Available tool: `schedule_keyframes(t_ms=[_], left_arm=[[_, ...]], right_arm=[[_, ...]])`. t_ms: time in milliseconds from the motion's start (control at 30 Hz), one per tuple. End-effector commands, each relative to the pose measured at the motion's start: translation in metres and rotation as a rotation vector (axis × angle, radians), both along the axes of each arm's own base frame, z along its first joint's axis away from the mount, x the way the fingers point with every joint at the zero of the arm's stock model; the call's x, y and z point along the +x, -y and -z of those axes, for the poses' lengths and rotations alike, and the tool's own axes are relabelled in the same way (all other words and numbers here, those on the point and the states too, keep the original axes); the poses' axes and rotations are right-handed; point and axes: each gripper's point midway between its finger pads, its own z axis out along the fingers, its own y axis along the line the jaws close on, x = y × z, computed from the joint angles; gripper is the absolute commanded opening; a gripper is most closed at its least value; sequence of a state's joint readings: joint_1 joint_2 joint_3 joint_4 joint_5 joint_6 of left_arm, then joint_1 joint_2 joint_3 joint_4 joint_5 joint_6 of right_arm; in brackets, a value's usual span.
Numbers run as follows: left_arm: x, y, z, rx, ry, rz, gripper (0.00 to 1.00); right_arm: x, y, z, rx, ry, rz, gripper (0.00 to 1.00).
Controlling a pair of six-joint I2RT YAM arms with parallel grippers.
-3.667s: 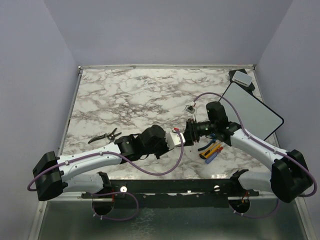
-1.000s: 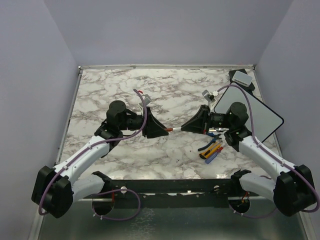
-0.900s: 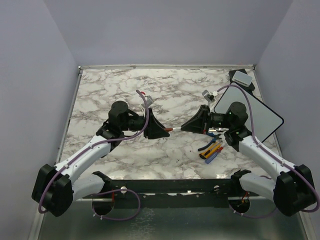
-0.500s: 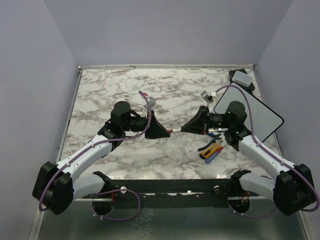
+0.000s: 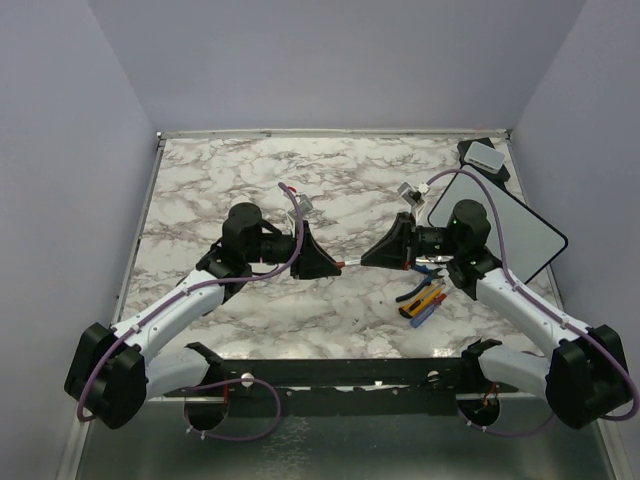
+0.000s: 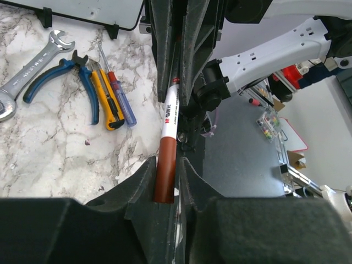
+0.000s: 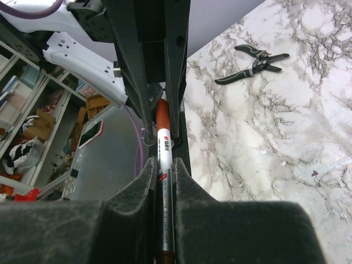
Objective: Write a sentence on the whiteboard
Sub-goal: Open the whiteboard marker at the center of the board.
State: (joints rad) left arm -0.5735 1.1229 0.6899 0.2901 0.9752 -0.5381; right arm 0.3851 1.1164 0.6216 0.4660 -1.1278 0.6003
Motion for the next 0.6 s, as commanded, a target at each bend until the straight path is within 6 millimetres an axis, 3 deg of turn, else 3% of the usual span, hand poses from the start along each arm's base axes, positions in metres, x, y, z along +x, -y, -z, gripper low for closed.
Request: schedule_keyframes(t_ms=[0, 100, 367, 567], left_arm=[[-0.001, 0.003, -0.013, -0.034, 0.059, 0.007, 0.17], [-0.001, 0.003, -0.012, -0.036, 0.066, 0.004, 0.0], [-0.01, -0.002, -0.011, -0.045, 0.109, 0.033, 0.0], [-0.011, -0.008, -0.017, -0.06, 0.157, 0.013, 0.0]], right_arm=[[0.002, -0.002, 0.002, -0.015, -0.006, -0.004, 0.0], [0.002, -0.002, 0.002, -0.016, -0.007, -0.003, 0.0], [-0.001, 0.002, -0.015, 0.027, 0.017, 0.015, 0.0], [0.0, 0.02, -0.025, 0.063, 0.018, 0.016, 0.0]])
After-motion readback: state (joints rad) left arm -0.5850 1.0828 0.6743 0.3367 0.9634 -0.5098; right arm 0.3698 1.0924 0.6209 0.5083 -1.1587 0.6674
